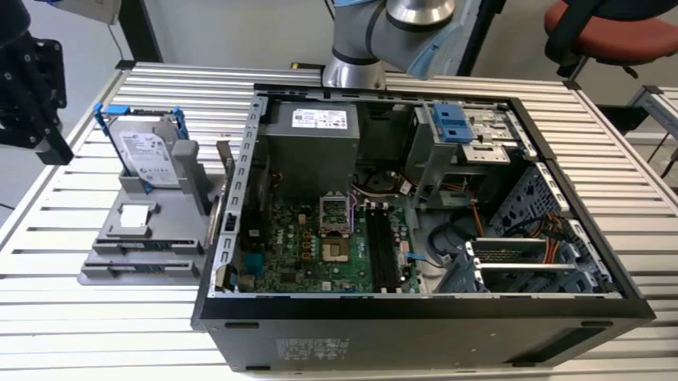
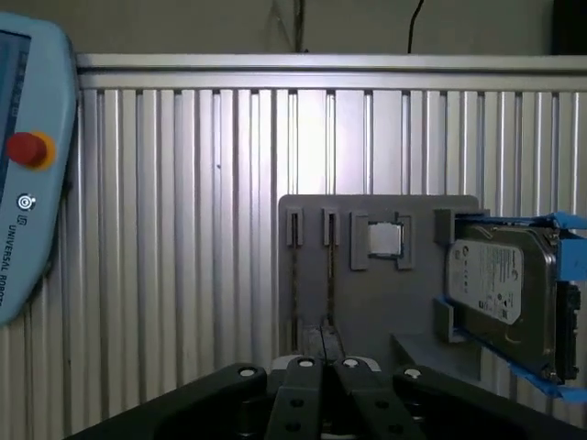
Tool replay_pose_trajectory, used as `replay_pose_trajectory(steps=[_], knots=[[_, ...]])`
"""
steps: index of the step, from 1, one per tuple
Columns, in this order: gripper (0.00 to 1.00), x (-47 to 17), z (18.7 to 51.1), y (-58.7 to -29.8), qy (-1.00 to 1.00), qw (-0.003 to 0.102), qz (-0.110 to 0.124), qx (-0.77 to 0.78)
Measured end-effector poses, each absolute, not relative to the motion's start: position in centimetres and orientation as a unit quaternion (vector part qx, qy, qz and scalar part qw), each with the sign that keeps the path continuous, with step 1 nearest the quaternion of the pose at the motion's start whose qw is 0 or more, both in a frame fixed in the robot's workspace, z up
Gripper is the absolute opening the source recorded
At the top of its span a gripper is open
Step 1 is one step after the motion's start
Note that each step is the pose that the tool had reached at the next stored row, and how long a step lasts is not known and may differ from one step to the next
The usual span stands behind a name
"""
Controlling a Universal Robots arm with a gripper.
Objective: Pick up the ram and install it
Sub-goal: 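Pick up the ram and move it above insertion slot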
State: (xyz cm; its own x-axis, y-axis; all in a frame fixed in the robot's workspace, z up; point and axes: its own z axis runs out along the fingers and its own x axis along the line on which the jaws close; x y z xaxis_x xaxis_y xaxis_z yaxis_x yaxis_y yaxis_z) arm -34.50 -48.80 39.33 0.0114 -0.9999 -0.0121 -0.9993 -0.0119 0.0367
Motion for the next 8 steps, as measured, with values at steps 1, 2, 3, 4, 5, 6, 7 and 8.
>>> replay_pose_trajectory(steps=[1, 2, 3, 4, 5, 6, 7, 8], knots=[[0.00, -34.50, 39.33, -48.80, -0.696, 0.009, -0.017, 0.717], [0.00, -34.50, 39.33, -48.81, -0.690, 0.009, -0.017, 0.724], [0.00, -34.50, 39.33, -48.80, -0.683, 0.009, -0.017, 0.730], [0.00, -34.50, 39.33, -48.80, -0.677, 0.010, -0.017, 0.736], [0.00, -34.50, 39.33, -48.80, -0.670, 0.010, -0.017, 0.742], [0.00, -34.50, 39.33, -48.81, -0.664, 0.010, -0.016, 0.747], [0.00, -34.50, 39.33, -48.81, -0.659, 0.010, -0.016, 0.752], [0.00, -34.50, 39.33, -48.81, -0.656, 0.010, -0.016, 0.755]])
